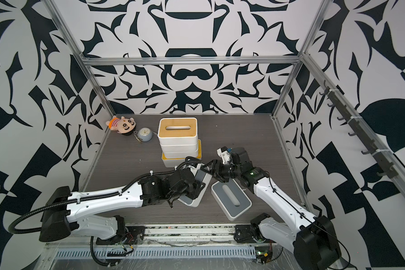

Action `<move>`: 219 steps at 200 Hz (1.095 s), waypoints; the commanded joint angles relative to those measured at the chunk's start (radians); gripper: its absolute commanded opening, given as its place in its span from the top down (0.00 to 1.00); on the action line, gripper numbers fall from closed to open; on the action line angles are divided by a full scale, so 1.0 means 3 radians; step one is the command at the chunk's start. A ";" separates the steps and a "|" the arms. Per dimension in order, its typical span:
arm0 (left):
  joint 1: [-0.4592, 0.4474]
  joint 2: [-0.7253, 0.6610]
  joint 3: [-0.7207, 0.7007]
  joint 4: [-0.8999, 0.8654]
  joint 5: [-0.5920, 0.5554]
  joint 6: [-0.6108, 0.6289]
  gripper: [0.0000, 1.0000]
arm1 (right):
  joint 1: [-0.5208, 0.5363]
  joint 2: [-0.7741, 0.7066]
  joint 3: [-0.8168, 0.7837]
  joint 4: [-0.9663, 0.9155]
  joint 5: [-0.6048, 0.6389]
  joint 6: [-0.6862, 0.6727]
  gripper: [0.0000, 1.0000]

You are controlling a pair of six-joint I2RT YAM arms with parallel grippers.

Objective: Stack the tissue boxes
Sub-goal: Pick up the tissue box from the center of the board.

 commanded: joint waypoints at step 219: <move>-0.0028 -0.0836 0.0343 -0.0544 -0.0378 0.0080 0.08 | -0.0567 -0.0819 0.0702 -0.1730 0.0453 -0.0670 0.70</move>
